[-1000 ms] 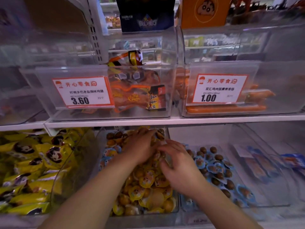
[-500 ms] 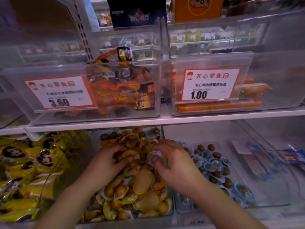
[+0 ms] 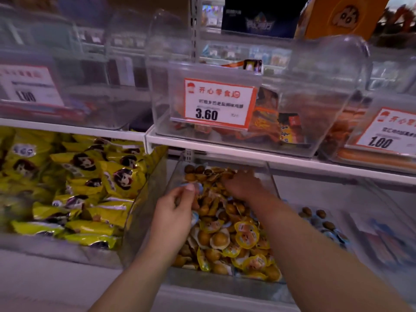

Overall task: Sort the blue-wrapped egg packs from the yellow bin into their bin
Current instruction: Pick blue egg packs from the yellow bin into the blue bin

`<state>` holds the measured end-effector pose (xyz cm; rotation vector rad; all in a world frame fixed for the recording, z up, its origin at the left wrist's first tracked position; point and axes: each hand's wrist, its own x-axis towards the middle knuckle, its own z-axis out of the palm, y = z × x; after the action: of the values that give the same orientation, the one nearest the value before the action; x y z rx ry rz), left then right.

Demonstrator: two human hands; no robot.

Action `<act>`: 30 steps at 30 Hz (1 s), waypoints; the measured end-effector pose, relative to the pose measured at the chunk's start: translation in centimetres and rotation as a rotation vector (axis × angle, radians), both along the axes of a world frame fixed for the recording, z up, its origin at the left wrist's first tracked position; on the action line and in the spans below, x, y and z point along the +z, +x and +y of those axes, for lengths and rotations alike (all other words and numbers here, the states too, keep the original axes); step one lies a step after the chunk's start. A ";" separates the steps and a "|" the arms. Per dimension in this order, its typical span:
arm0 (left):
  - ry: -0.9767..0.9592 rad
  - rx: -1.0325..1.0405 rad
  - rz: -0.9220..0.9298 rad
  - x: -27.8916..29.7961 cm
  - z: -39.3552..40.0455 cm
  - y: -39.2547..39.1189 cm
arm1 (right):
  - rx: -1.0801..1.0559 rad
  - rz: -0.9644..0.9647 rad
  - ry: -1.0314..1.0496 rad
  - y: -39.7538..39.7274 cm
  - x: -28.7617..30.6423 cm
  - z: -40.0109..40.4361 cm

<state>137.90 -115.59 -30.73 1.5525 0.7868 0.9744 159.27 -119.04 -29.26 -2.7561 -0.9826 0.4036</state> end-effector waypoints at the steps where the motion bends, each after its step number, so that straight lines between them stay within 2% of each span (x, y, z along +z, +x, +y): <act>1: -0.016 -0.011 -0.002 0.1 -0.2 -0.3 | -0.054 -0.014 0.035 -0.1 -0.4 0.2; 4: -0.046 -0.075 -0.009 0.4 -1.0 -1.0 | -0.105 -0.046 0.047 -0.1 -0.9 0.3; 8: -0.092 -0.131 -0.012 0.8 -1.4 -2.0 | -0.153 0.136 0.093 1.1 -0.1 0.6; 13: -0.115 -0.184 -0.020 0.9 -2.4 -3.5 | -0.113 0.184 0.025 1.2 -0.3 1.4; 15: -0.116 -0.181 -0.029 0.7 -2.3 -4.2 | -0.099 0.257 0.098 1.0 -0.1 1.2; 20: -0.126 -0.165 -0.014 1.4 -1.6 -5.2 | -0.204 0.548 0.435 0.2 0.9 -0.2; 22: -0.104 -0.138 -0.008 1.8 -1.5 -4.8 | -0.151 0.581 0.573 -1.3 1.5 -0.5; 26: -0.071 -0.098 -0.019 2.0 -1.8 -4.0 | -0.057 0.655 0.705 -4.8 3.3 -2.2; 30: -0.012 -0.060 0.040 1.8 -2.3 -3.4 | 0.157 0.528 0.622 -7.8 4.5 -4.6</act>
<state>134.49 -117.86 -28.98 1.5811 0.7685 0.8959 151.51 -123.67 -24.72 -1.8905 -0.9708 0.6702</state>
